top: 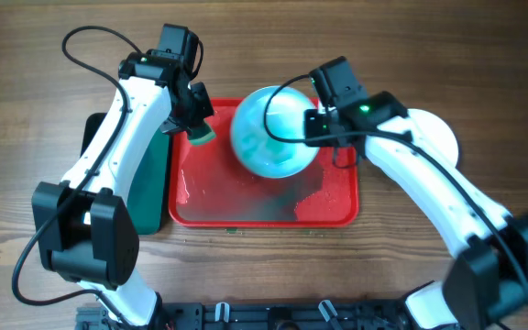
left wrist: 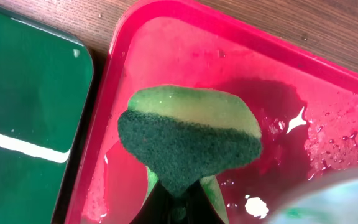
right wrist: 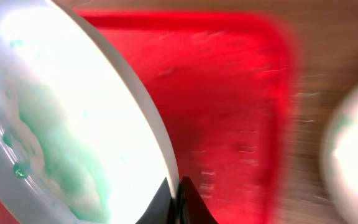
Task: Clean dirty plates on tray and stack at the side
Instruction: 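Lift the third plate with the right gripper and carry it rightward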
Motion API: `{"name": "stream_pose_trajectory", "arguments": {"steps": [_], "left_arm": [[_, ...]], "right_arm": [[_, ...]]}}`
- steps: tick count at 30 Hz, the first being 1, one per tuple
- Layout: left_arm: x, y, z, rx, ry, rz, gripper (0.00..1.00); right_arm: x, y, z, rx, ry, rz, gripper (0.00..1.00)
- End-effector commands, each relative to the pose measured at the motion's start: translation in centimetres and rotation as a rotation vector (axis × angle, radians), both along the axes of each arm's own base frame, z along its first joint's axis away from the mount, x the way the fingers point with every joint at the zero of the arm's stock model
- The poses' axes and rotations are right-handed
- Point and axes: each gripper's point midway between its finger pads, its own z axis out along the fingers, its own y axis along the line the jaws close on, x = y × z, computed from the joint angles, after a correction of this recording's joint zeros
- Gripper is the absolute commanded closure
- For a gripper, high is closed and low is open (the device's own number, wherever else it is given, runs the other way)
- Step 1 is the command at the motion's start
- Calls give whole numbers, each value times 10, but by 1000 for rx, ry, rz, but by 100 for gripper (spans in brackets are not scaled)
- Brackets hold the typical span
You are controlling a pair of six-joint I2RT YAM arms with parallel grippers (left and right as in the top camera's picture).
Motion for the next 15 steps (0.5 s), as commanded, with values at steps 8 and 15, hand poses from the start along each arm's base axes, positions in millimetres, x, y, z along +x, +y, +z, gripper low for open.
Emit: {"name": "stream_pose_trajectory", "arguments": {"steps": [8,15], "left_arm": [[-8,-1,-19,-14,37,-14,96],[-5,-2,-18,-17,23,-14,96]], "right_arm": [[-8,-48,84,-637,-418,-150,96],[-30,-7,123,-787,-642,-65,96]]}}
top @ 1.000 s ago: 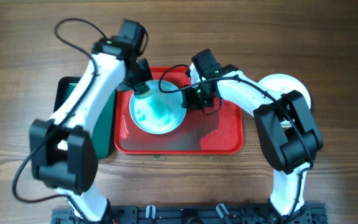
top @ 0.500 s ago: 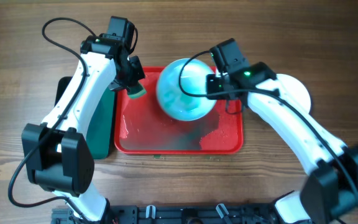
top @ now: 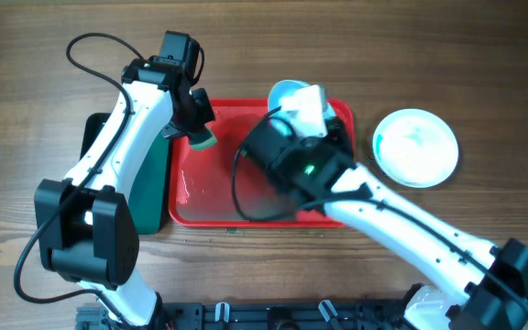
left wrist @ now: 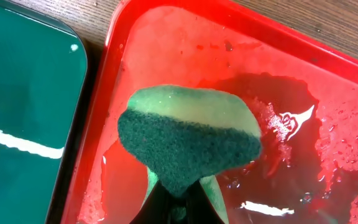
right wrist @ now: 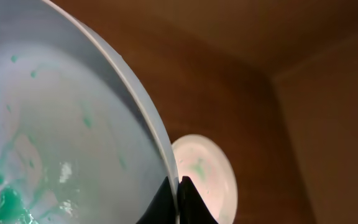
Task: Clean dirty plates on tray and stack at the side
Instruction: 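Lift the third plate with the right gripper and carry it rightward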
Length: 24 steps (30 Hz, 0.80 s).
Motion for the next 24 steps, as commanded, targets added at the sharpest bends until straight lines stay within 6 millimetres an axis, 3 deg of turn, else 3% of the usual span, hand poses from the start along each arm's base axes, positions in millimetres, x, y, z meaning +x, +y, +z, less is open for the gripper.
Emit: {"name": "stream_pose_trajectory", "arguments": {"steps": [1,20,24], "left_arm": [[0,-2,-4,-12,7,-12,96],[1,-3,-4,-16,1,-14,96],[2,-3,-4,-17,0,-14,96]], "right_arm": [[-5,-3,36,-83,-163,-25,96],[-17,-3,0,104,-26,-68,96],[-9,-16,4,95,-51,-108,96]]}}
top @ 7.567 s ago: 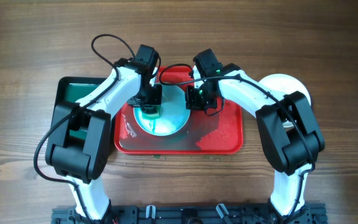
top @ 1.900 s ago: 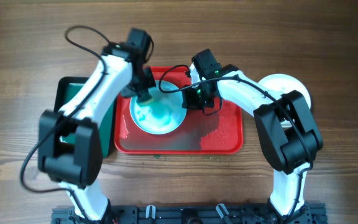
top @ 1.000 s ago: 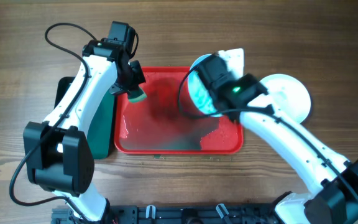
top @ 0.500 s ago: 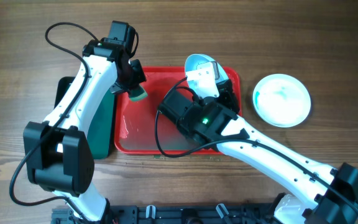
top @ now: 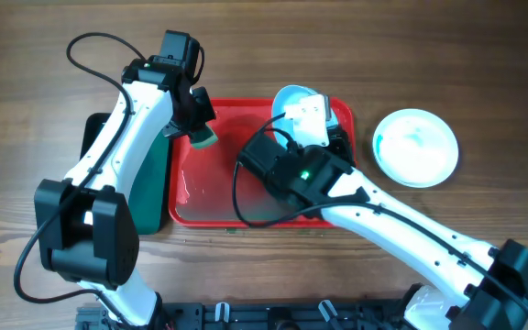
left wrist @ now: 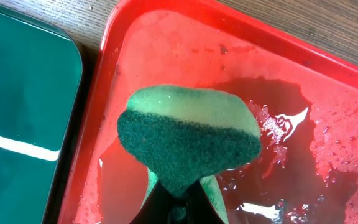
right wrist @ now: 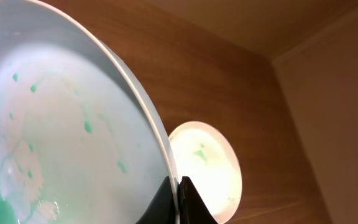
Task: Clean dirty plates on tray and stack at the side
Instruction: 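Lift the third plate with the right gripper and carry it rightward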
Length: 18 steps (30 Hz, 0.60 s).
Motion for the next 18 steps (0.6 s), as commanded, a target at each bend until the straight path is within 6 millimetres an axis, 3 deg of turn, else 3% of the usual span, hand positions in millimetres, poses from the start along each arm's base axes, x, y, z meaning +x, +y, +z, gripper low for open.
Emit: {"name": "stream_pose_trajectory", "arguments": {"steps": [1,6,12,15,18], "left_arm": [[-1,-1,-4,-7,12,-12,96],[-1,-1,-4,-7,12,-12,96],[-1,-1,-4,-7,12,-12,96],[-1,-1,-4,-6,12,-12,96],[-1,-1,-4,-6,12,-12,96]], "right_arm": [[7,-15,13,25,-66,-60,96],[9,-24,41,-126,-176,-66,96],[9,-24,45,-143,-195,-68,96],[9,-32,69,-231,-302,-105,96],[10,-30,64,-205,-287,-100,95]]}}
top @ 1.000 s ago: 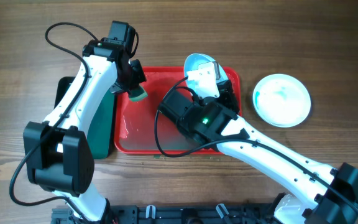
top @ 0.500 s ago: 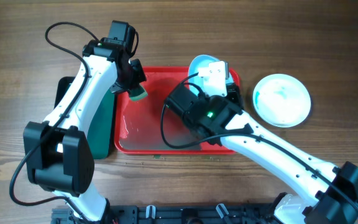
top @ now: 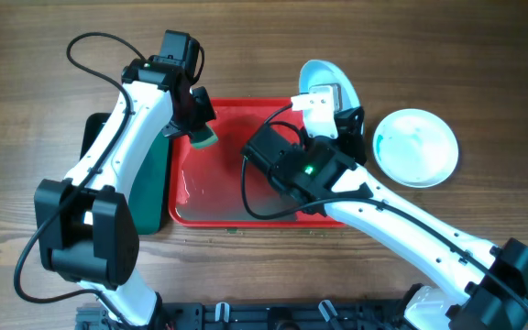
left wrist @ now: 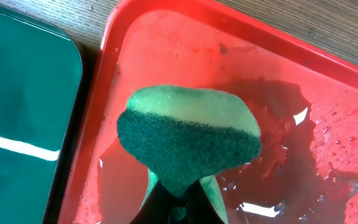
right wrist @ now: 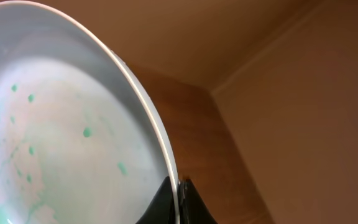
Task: Clean dirty plates on tray and stack at the side
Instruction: 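Lift the third plate with the right gripper and carry it rightward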
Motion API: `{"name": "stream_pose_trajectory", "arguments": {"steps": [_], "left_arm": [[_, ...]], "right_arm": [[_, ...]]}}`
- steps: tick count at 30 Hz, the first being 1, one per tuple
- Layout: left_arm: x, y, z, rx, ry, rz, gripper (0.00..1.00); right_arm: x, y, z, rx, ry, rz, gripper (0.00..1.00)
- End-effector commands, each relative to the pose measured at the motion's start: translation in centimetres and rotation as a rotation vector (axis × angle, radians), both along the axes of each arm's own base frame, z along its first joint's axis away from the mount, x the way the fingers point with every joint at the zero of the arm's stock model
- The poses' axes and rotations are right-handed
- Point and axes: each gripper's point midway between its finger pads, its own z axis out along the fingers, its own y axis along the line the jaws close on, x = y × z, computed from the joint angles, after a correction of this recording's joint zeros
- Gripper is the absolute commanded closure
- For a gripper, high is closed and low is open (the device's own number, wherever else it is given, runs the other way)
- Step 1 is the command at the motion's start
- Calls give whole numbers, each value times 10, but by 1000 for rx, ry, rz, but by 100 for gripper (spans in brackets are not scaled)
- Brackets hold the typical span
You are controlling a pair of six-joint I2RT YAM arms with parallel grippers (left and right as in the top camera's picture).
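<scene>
My right gripper [right wrist: 177, 190] is shut on the rim of a white plate [right wrist: 61, 137] with green specks and smears. The plate [top: 324, 81] is held steeply tilted above the far right corner of the red tray [top: 236, 215]. My left gripper [left wrist: 179, 202] is shut on a green sponge [left wrist: 188, 140], held just over the tray's wet far left corner [left wrist: 166, 43]. In the overhead view the sponge [top: 203, 137] sits below the left wrist. A second white plate [top: 416, 147] with green traces lies on the table right of the tray.
A dark green board [top: 149, 179] lies along the tray's left side, also seen as the green board [left wrist: 23, 106]. Water and droplets pool on the tray floor [left wrist: 328, 137]. Wooden table [top: 484, 55] surrounds everything.
The right gripper has carried the tilted plate farther back and to the right, now at the tray's far right corner. The left gripper with the sponge has stayed put.
At first the right gripper held the plate tilted over the tray's far middle, near the sponge. Then the right arm was turned about, the plate steep above the tray's far right. It has since shifted farther right. The left gripper kept the sponge at the far left corner throughout.
</scene>
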Motion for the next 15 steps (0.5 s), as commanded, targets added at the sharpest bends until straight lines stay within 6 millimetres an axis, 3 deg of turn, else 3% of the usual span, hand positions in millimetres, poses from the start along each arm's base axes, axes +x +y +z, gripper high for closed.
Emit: {"name": "stream_pose_trajectory", "arguments": {"steps": [1,3,11,15], "left_arm": [[-1,-1,-4,-6,12,-12,96],[-1,-1,-4,-6,12,-12,96],[-2,-1,-4,-7,13,-13,96],[-1,-1,-4,-6,12,-12,96]], "right_arm": [[-2,-5,21,-24,-89,-19,96],[-3,-9,37,-79,-161,-43,96],[1,-1,41,-105,-149,-31,96],[4,5,25,-46,-74,8,96]]}}
